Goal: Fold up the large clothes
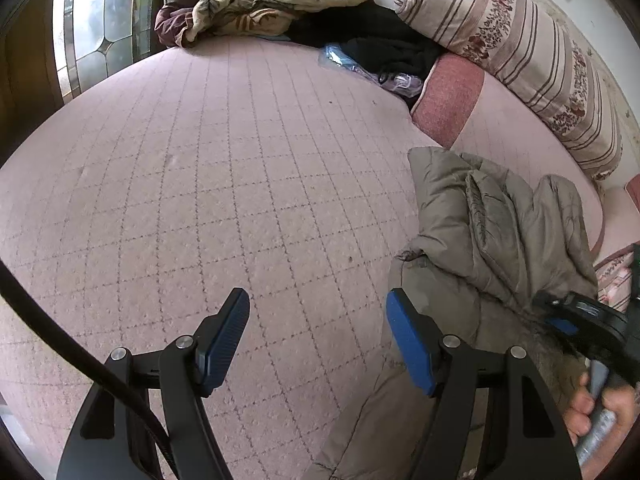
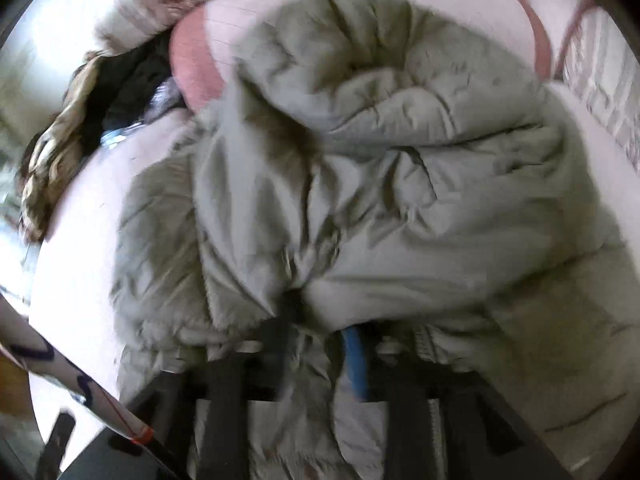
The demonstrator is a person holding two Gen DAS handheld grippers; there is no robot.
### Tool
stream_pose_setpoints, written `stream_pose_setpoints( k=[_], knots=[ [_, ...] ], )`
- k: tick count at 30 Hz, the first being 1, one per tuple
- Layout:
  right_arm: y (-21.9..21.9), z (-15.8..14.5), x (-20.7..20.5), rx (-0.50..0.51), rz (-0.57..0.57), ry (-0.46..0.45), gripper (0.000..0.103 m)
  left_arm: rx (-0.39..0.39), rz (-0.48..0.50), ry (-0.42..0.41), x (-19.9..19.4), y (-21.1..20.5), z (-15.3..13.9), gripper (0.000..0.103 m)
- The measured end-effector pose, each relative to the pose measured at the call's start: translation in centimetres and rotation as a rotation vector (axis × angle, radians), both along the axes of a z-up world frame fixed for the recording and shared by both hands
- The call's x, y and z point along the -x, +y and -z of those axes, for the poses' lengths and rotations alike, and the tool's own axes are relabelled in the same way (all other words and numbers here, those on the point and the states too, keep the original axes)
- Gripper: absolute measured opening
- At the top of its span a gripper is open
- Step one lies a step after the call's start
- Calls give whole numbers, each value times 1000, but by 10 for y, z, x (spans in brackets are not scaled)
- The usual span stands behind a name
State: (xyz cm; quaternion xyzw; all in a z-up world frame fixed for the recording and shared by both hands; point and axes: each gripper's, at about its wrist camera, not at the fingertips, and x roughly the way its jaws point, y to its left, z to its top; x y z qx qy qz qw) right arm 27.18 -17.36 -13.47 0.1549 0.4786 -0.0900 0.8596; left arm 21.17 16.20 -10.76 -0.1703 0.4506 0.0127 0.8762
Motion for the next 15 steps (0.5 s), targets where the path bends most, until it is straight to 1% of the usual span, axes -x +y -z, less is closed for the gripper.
stream_pose_setpoints(
  k=[1,2,3,7,9,12,15],
  knots=[
    [1,-8,9,20,-16,-18,57,0,-1,-2,1,0,-1,70],
    [0,-13,17,39,-22,-31,60,0,-2,-3,1,0,-1,70],
    [0,-20,26,70,-31,-38,60,-1,-3,-4,1,0,-1,70],
    [-5,-44,50,105,-68,-63,60,5,-11,1,3,3,0,70],
    [-7,-66,57,168,-70,-118,60,8,-14,3,2,4,0,70],
    [-7,-92,44,273,-47,-182,61,3,-10,6,2,2,1,70],
    [-13,-93,7,328,10,-185,61,-14,1,6,1,-1,1,70]
  ],
)
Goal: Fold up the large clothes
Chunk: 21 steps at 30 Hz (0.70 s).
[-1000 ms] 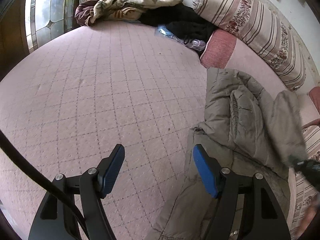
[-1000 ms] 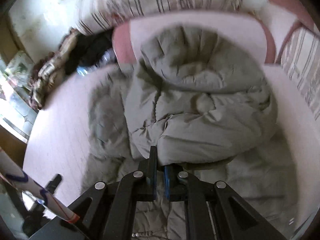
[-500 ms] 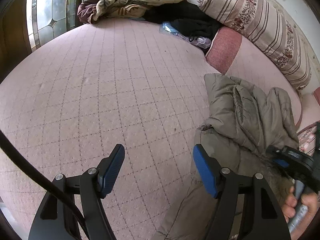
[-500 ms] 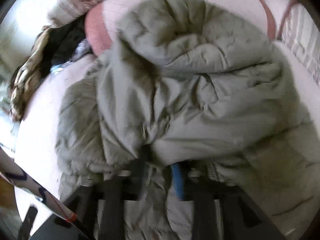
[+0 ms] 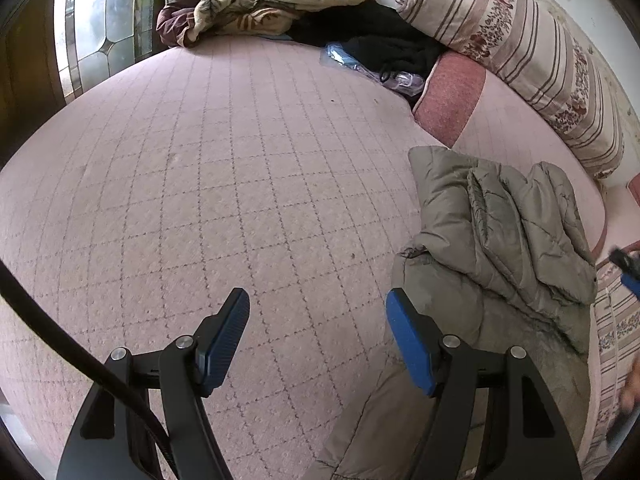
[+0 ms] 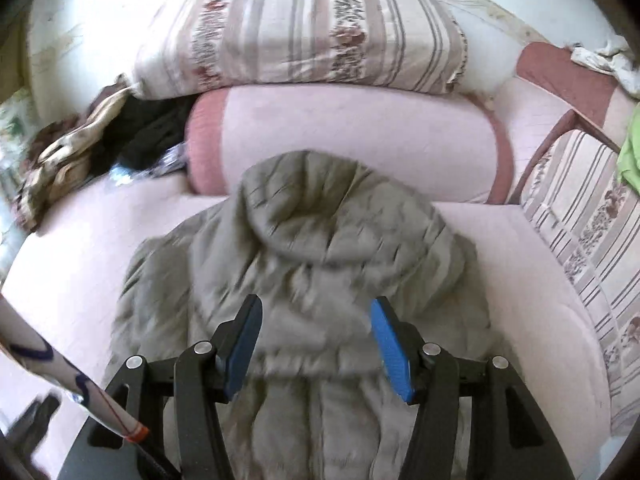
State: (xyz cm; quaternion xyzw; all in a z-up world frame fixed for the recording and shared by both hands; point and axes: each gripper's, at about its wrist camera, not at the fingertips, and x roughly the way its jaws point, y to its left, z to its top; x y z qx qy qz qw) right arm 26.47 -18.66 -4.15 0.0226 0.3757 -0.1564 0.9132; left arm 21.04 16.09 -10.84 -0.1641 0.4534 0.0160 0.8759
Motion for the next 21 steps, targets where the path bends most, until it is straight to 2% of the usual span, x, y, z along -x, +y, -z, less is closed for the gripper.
stream_pose_setpoints(
  k=[3,5,8,10,11,13,17,19,21],
  knots=[
    [-14,19,-32,50,93,28,61,-14,3,-3,0,-1,0,70],
    [-22,42,-48,36,126,82,61,-17,6,-4,-1,-1,0,70],
    [-26,87,-62,-94,91,214,59,-17,16,-3,-3,-4,1,70],
    [-19,104,-64,-69,56,254,59,-22,25,-2,-4,-6,1,70],
    [-15,104,-64,-21,34,250,59,-24,30,-1,-4,-7,1,70],
    [-12,93,-63,8,29,243,59,-27,37,-1,-4,-9,1,70],
    [-2,57,-43,0,39,94,59,-39,32,-13,-1,-11,-1,70],
    [6,57,-44,-1,19,95,59,-50,33,-15,0,-13,-1,70],
    [17,72,-53,-1,-17,156,59,-57,40,-9,-1,-14,0,70]
  ],
)
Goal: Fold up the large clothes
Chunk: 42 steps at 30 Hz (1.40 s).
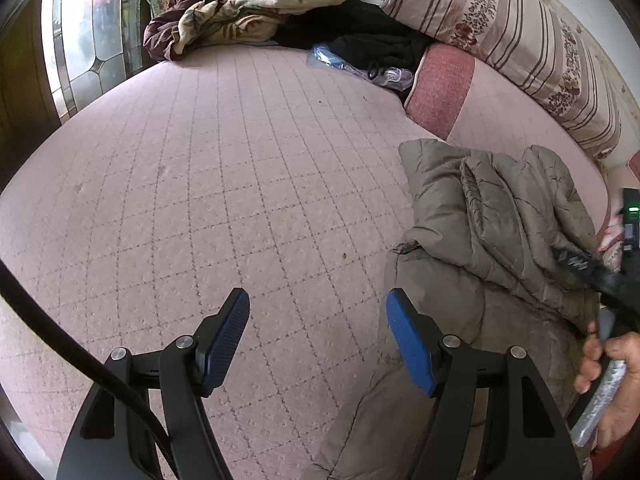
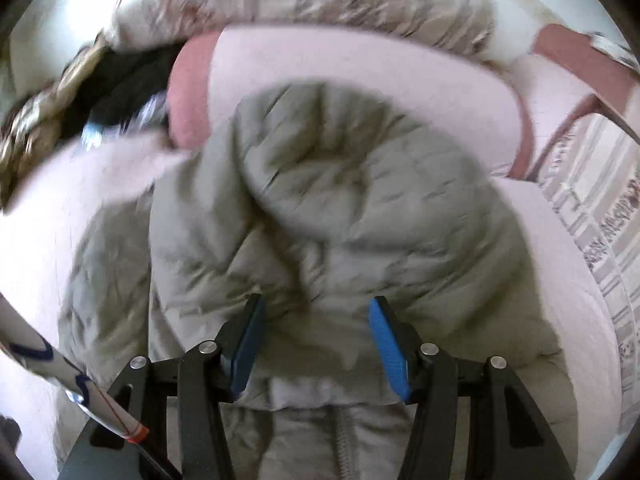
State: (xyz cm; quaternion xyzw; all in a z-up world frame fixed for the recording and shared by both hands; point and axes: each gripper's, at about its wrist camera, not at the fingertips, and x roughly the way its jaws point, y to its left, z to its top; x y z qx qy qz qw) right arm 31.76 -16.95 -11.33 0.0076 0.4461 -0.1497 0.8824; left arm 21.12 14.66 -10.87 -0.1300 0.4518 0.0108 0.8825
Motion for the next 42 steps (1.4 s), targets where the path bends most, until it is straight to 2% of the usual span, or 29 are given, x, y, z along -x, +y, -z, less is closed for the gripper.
stream_pose_setpoints(
  k=[2,5,9,13,19,24,28,32,38,40,42],
  knots=[
    [7,15,-5,31,-10,44,59,-6,4,2,0,-1,-1,70],
    [7,1,13,-2,-11,-2,59,-15,-3,-13,4,0,-5,70],
    [-5,-29,76,-19,-56,-35,61,-30,-6,-31,12,-1,-11,70],
    [-44,-52,160,-8,-53,-36,71,-40,4,-44,28,-6,-14,70],
    [-147,-71,286,-35,136,-36,76,-40,14,-42,75,-12,-9,70],
    [-225,-59,361,-248,311,-79,79,24,16,52,111,-3,6,70],
    [-257,-28,382,-412,348,-85,79,13,28,83,129,3,7,70],
    [-264,0,380,-501,337,-66,80,1,76,102,134,7,7,70],
    [-280,37,375,-646,344,-82,80,117,126,187,116,21,31,70],
    [-281,46,372,-688,332,-98,82,166,135,194,111,22,38,72],
    [-279,46,370,-680,315,-114,82,201,141,183,108,19,38,75]
  ],
)
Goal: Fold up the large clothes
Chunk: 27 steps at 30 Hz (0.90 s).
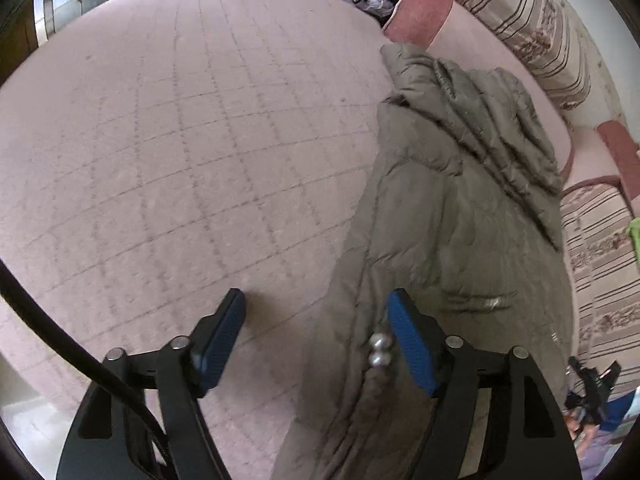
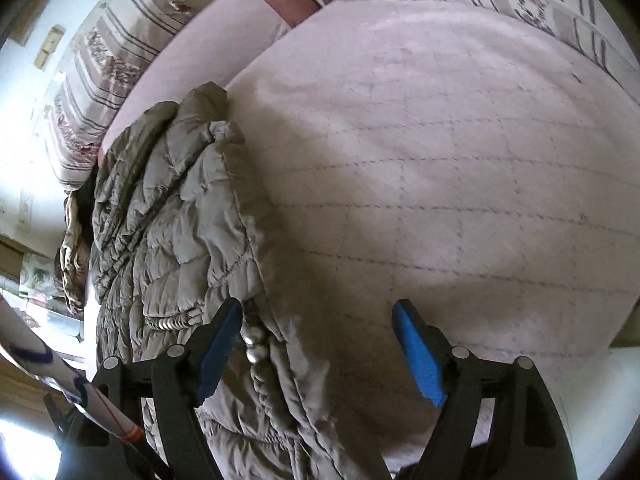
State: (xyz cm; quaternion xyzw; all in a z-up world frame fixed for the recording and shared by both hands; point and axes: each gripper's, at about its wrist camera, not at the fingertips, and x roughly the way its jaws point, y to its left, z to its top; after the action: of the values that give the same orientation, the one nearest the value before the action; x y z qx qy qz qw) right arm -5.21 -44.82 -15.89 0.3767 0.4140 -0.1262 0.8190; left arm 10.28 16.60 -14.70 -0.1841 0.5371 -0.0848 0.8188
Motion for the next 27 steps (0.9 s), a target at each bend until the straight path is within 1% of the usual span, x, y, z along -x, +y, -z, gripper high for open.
stream_pose_setpoints(
  k=[2,5,6,7,8,10,11,13,15,18,21,24,27],
  knots=[
    [4,1,-6,-26,-37,-23,82,97,37,20,-5,-7,4,75],
    [10,4,-14,-91,-87,-51,82,205,66,46,-7,-17,8,75],
    [13,6,-16,-115,-102,-60,82,226,75,51,-6,-22,10,75],
    [17,8,-19,-128,-114,-64,82,223,78,48,-4,-26,11,75],
    [19,9,-20,-121,-117,-63,82,222,87,42,-2,-30,10,75],
    [25,8,-21,-111,-140,-65,82,256,114,45,5,-33,9,75],
    [25,8,-21,-119,-155,-65,82,264,124,51,8,-34,10,75],
    [26,9,-18,-149,-182,-61,80,255,152,51,17,-36,9,75],
    [27,10,-13,-167,-203,-57,78,269,173,43,25,-35,8,75],
    [32,15,-3,-222,-229,-60,77,332,183,28,35,-33,8,75],
    [38,17,6,-249,-236,-64,77,396,179,33,38,-33,12,75],
    [44,19,10,-282,-242,-69,77,422,198,30,42,-35,16,75],
    [53,24,14,-325,-273,-75,77,447,220,39,47,-37,23,75]
  ],
)
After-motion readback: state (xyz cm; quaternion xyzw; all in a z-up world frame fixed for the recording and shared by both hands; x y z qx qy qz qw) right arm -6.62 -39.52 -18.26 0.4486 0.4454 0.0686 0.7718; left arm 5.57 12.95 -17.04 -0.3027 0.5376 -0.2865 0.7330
